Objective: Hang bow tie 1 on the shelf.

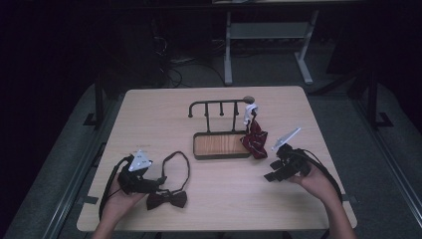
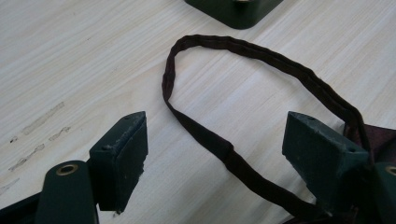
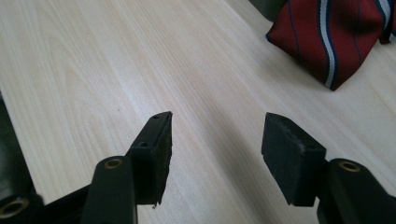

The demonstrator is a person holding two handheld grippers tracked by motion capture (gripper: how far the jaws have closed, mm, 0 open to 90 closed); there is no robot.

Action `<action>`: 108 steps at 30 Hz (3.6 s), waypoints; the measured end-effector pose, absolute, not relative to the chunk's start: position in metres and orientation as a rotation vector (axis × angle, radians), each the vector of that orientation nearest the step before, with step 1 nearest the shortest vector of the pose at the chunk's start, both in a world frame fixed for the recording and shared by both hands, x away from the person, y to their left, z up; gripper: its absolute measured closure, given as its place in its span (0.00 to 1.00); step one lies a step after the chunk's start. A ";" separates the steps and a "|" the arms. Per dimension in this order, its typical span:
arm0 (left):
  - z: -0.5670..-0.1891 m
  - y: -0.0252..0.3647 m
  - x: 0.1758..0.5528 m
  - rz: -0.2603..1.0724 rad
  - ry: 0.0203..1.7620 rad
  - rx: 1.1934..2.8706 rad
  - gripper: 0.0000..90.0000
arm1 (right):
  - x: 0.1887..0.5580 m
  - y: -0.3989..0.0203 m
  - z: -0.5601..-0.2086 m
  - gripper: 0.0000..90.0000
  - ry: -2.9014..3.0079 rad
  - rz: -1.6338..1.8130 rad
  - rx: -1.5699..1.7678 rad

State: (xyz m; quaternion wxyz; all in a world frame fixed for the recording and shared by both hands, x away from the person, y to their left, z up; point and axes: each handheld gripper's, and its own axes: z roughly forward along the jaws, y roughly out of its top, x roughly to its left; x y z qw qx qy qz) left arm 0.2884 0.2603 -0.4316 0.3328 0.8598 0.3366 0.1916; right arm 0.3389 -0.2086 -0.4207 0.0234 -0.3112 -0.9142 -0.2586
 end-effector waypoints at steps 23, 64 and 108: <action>-0.424 0.254 0.290 0.497 0.870 2.288 0.34 | 0.329 -0.220 -0.421 0.43 -2.825 -0.852 -0.973; -0.430 0.242 0.368 0.311 1.017 2.393 0.61 | 0.325 -0.222 -0.419 0.42 -2.845 -0.869 -0.950; -0.445 0.237 0.371 0.298 1.026 2.497 0.94 | 0.321 -0.221 -0.412 0.41 -2.875 -0.915 -0.969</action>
